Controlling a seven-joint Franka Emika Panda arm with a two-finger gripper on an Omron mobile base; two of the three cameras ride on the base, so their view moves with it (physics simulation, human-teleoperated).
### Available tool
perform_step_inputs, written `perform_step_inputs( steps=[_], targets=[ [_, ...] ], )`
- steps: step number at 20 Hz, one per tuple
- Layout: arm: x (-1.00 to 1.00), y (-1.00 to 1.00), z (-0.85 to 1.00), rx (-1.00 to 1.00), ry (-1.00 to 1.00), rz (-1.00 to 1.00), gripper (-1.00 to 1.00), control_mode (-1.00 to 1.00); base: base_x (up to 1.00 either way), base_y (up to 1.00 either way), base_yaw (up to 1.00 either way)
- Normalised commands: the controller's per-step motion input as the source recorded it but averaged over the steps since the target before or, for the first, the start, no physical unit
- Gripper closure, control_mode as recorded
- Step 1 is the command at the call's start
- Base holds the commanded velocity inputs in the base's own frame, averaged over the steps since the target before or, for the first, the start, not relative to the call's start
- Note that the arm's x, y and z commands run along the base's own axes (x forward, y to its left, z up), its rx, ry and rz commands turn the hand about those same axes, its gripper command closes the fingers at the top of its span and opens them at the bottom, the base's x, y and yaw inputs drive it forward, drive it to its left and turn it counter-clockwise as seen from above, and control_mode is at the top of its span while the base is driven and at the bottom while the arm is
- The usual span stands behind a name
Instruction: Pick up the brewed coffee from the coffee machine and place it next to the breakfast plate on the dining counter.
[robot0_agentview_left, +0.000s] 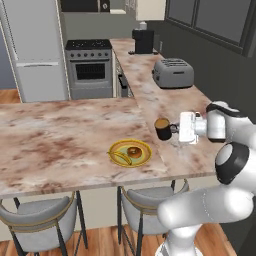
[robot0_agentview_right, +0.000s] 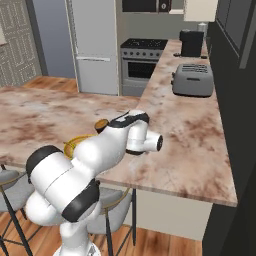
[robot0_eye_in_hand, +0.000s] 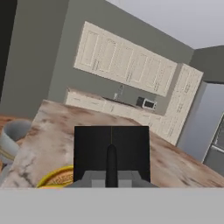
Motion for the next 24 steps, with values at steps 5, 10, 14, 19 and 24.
perform_step_inputs(
  steps=[5, 10, 14, 19, 24],
  targets=[
    [0.29, 0.0, -0.39, 0.0, -0.01, 0.0, 1.0, -1.0, 0.0, 0.0, 0.0],
    [0.3, 0.0, -0.38, 0.0, 0.0, 0.0, 1.0, -1.0, 0.0, 0.0, 0.0],
    [0.36, 0.0, -0.42, 0.0, 0.01, 0.0, 1.0, -1.0, 0.0, 0.0, 0.0],
    [0.47, -0.02, -0.49, 0.04, 0.04, 0.0, 1.0, -1.0, 0.0, 0.0, 0.0],
    [0.58, -0.12, -0.48, 0.12, 0.06, 0.0, 1.0, -1.0, 0.0, 0.0, 0.0]
  ],
)
